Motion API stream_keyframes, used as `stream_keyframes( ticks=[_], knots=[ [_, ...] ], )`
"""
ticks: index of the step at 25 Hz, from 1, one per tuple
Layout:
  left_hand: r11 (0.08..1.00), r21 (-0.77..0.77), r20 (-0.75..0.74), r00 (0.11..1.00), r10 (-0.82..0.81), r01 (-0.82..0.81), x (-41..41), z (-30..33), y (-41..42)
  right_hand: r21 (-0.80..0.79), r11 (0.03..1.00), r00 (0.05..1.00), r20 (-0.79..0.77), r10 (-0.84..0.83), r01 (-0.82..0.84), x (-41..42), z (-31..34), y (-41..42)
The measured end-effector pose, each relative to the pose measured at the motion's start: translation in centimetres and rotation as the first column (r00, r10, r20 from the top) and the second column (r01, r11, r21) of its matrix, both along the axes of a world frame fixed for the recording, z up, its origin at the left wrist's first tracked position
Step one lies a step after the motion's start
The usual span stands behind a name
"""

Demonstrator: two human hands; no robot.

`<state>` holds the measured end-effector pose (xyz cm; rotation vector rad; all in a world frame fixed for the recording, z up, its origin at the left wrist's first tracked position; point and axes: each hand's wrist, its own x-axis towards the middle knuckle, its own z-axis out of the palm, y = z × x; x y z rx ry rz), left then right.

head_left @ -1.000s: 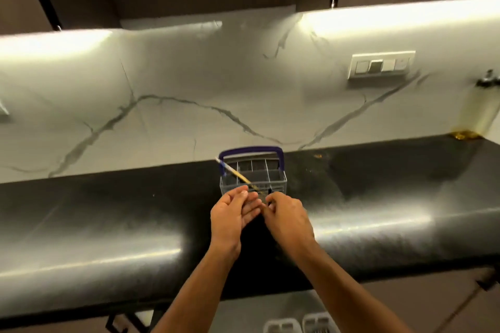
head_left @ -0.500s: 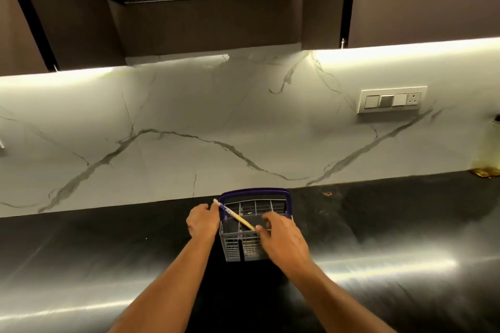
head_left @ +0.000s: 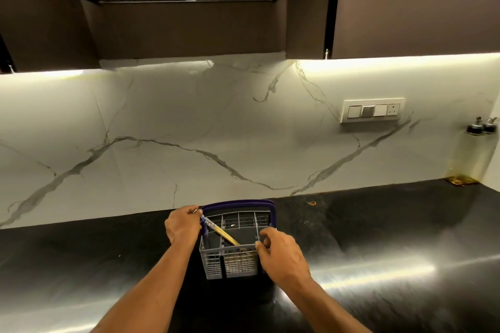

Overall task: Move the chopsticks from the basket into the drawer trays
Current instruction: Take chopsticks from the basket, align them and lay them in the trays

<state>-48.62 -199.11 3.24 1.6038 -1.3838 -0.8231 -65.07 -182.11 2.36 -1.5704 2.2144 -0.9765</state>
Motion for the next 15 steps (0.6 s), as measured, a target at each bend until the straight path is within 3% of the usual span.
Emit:
stream_keyframes(
  ticks=[4, 9, 15],
  knots=[
    [0.951, -0.189, 0.168, 0.962, -0.214, 0.244, -0.1, 5.8, 0.6, -0.046, 0.999, 1.0, 0.002, 0.001, -0.001, 1.4, 1.9, -0.6],
    [0.788, -0.229, 0.266, 0.815, -0.514, 0.572, -1.3, 17.5, 3.1, -0.185, 0.982, 0.999, -0.01, 0.046, -0.047, 3.3, 6.4, -1.2],
    [0.667, -0.281, 0.222, 0.723, -0.655, 0.69, -0.8, 28.0, 7.8, -0.388, 0.921, 0.999, 0.033, -0.009, 0.021, 3.6, 12.7, -0.2]
  ],
)
